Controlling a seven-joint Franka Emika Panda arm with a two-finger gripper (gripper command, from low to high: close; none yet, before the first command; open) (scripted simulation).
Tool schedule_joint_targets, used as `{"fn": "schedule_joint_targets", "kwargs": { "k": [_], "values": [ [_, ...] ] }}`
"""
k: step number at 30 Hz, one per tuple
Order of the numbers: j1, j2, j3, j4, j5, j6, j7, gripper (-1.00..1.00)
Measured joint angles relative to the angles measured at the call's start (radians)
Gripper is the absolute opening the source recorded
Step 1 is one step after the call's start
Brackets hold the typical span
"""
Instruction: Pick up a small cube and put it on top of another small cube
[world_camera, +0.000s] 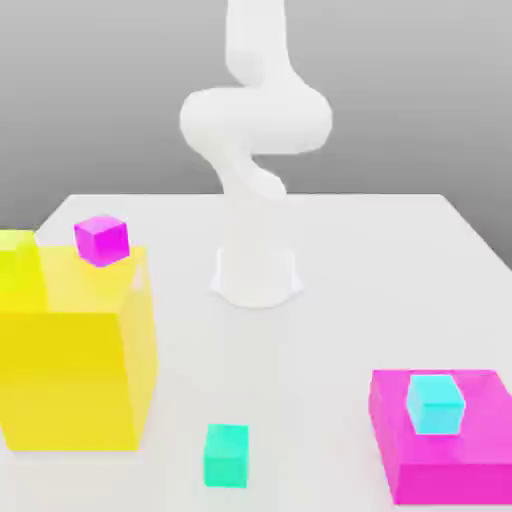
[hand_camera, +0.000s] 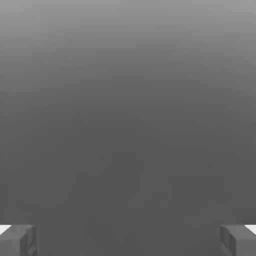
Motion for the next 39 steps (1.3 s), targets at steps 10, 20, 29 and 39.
{"fn": "schedule_joint_targets", "kwargs": {
  "k": [10, 20, 29, 39],
  "values": [
    [-0.004, 0.369, -0.025, -0.121, 0.006, 0.182, -0.019, 0.00],
    [-0.022, 0.731, -0.039, -0.240, 0.019, 0.361, -0.041, 0.00],
    [-0.043, 1.056, -0.022, -0.249, 0.043, 0.581, -0.065, -1.00],
    [-0.040, 0.979, -0.027, -0.264, 0.031, 0.518, -0.056, -1.00]
  ]
}}
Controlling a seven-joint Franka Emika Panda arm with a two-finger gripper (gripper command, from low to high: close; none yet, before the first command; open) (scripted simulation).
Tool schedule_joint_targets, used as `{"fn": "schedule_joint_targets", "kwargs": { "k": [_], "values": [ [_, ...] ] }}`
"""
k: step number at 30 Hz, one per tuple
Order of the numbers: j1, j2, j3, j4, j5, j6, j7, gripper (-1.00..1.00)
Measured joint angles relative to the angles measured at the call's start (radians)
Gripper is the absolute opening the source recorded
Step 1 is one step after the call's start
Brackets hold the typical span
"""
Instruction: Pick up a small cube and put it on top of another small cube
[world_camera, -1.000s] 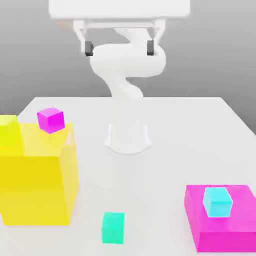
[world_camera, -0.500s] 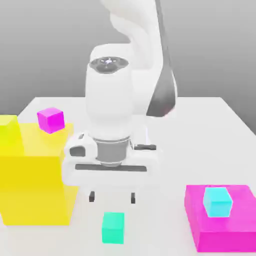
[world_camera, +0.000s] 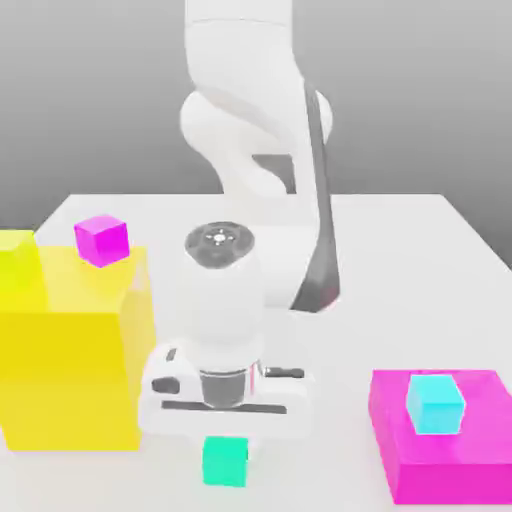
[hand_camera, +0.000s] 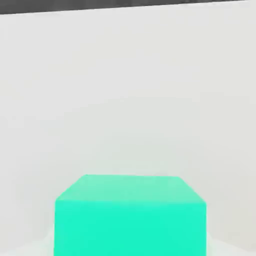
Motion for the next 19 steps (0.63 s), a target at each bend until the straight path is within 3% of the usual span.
{"fn": "schedule_joint_targets", "kwargs": {
  "k": [3, 5, 11, 15, 16, 19],
  "values": [
    [0.011, -0.103, 0.006, -0.012, -0.013, -0.091, 0.002, -1.00],
    [0.058, -0.157, 0.062, 0.014, -0.015, -0.171, -0.036, -1.00],
    [0.346, -0.307, 0.199, 0.114, -0.011, -0.421, -0.179, -1.00],
    [0.367, -0.215, 0.180, 0.103, -0.043, -0.320, -0.177, -1.00],
    [0.365, -0.197, 0.178, 0.099, -0.048, -0.297, -0.173, 1.00],
    [0.365, -0.197, 0.178, 0.099, -0.048, -0.297, -0.173, 1.00]
  ]
}}
